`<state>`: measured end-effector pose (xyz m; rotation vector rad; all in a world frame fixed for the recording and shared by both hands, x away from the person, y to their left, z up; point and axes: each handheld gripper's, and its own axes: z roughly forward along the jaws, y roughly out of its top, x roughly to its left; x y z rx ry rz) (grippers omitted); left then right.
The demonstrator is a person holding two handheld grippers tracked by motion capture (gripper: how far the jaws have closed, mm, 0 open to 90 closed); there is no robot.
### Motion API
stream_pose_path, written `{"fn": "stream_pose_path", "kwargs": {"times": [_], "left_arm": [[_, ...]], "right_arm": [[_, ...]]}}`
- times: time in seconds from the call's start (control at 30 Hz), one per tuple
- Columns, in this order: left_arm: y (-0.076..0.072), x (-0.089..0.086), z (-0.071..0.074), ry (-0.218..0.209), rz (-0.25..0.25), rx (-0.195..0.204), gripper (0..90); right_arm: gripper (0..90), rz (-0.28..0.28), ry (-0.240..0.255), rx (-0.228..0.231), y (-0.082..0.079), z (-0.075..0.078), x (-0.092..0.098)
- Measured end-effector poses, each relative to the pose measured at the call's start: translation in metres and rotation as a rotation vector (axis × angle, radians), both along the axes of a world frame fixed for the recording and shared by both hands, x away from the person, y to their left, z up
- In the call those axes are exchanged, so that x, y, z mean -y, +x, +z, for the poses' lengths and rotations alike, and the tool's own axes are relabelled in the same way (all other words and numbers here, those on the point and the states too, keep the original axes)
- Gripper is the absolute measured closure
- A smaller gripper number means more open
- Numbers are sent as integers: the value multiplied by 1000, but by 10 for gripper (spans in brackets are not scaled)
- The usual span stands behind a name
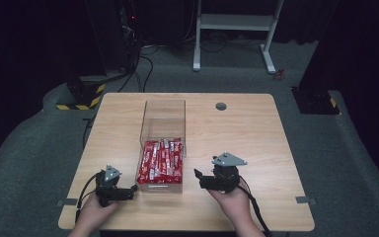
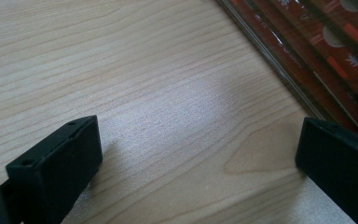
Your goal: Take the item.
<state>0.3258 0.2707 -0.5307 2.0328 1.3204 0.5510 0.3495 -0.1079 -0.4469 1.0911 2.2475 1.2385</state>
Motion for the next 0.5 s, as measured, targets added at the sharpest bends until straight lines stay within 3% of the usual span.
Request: {"fn": "stream_pose_path", "kwargs": {"times": [0.5], "left_arm": [[0,0,0,0,0,0,6]], "right_arm": [[219,25,-3,29,-2,12,-23]]}}
